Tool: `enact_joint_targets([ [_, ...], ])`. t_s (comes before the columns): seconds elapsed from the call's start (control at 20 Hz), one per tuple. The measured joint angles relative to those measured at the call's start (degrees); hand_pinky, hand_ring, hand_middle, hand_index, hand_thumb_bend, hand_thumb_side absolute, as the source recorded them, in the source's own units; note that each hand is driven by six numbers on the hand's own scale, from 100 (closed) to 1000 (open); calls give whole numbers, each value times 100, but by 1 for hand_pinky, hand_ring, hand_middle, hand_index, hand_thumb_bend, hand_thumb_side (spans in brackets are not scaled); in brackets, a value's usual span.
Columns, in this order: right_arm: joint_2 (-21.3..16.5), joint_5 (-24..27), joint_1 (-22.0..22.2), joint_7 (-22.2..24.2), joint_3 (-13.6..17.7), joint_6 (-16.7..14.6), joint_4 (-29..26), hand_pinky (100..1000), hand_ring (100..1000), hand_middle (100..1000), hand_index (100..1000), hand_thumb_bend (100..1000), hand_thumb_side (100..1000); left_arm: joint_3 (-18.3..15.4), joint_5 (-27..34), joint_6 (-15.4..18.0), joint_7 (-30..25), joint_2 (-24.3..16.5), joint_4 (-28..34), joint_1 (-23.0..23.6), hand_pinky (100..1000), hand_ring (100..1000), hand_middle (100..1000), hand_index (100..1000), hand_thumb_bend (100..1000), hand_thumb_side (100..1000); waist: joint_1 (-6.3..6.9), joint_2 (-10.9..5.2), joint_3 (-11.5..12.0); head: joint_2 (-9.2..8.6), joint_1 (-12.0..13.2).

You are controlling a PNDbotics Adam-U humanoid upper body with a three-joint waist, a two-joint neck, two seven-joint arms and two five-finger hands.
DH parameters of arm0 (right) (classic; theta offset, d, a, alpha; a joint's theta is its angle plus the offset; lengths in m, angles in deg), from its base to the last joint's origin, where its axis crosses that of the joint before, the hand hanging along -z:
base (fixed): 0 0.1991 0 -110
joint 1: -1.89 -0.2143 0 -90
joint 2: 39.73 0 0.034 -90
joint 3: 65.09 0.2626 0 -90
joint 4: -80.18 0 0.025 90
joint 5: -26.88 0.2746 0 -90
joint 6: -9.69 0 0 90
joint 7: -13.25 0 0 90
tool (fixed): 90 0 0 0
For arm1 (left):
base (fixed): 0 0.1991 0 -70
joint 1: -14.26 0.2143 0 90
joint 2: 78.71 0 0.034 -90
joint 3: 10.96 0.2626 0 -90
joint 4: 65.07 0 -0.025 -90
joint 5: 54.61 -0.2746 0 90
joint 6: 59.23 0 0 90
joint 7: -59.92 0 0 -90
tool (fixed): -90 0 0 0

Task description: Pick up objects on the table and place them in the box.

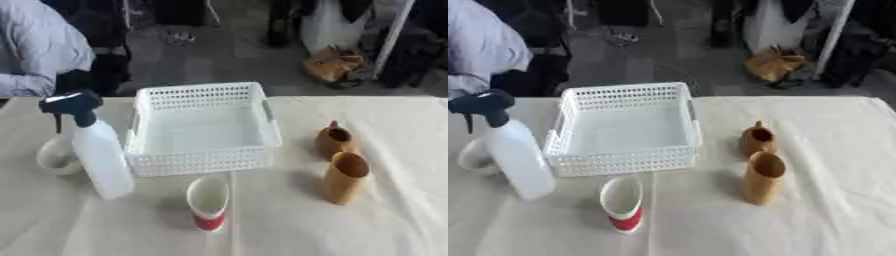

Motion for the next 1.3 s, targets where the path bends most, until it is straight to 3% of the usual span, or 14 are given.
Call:
enact_joint_targets([
  [0.25, -690, 428, -321, 1762, -493, 96, 163, 751, 898, 938, 1000, 100, 1000, 3, 0, 4, -30, -16, 0, 5, 952, 945, 938, 968, 100, 1000, -42, -17, 33, 4, -17],
  [0.5, -1313, 781, -695, 3310, -1041, -263, 702, 751, 896, 940, 1000, 100, 1000, 26, 0, -4, -64, -48, 0, 8, 952, 945, 937, 967, 100, 1000, -102, -42, 53, 36, -52],
  [0.6, -1470, 964, -853, 3806, -1247, -400, 931, 754, 902, 939, 1000, 156, 1000, 37, 0, -4, -87, -49, 0, 8, 952, 945, 936, 965, 100, 1000, -120, -43, 67, 49, -62],
  [0.7, -1579, 1180, -1021, 4230, -1440, -493, 1146, 755, 904, 941, 1000, 207, 1000, 41, 1, -2, -102, -50, 0, 8, 953, 945, 936, 964, 100, 1000, -132, -44, 69, 50, -74],
  [0.75, -1616, 1269, -1096, 4404, -1522, -525, 1244, 757, 905, 946, 1000, 312, 1000, 44, 2, 1, -111, -50, 0, 8, 953, 945, 935, 963, 100, 1000, -136, -47, 70, 50, -81],
  [1.1, -1703, 1387, -1584, 5319, -2175, -671, 2043, 771, 911, 963, 1000, 366, 983, 74, 23, -1, -173, -51, 0, 8, 954, 946, 932, 956, 100, 1000, -154, -58, 119, 45, -148],
  [1.15, -1702, 1380, -1636, 5407, -2232, -701, 2139, 816, 928, 974, 1000, 501, 909, 75, 26, 1, -179, -51, 0, 8, 954, 946, 926, 951, 100, 1000, -154, -58, 119, 45, -151],
  [1.3, -1698, 1358, -1834, 5831, -2527, -854, 2438, 843, 944, 981, 1000, 565, 863, 89, 35, -7, -195, -56, 0, 8, 954, 946, 925, 949, 100, 1000, -158, -67, 137, 45, -194],
])
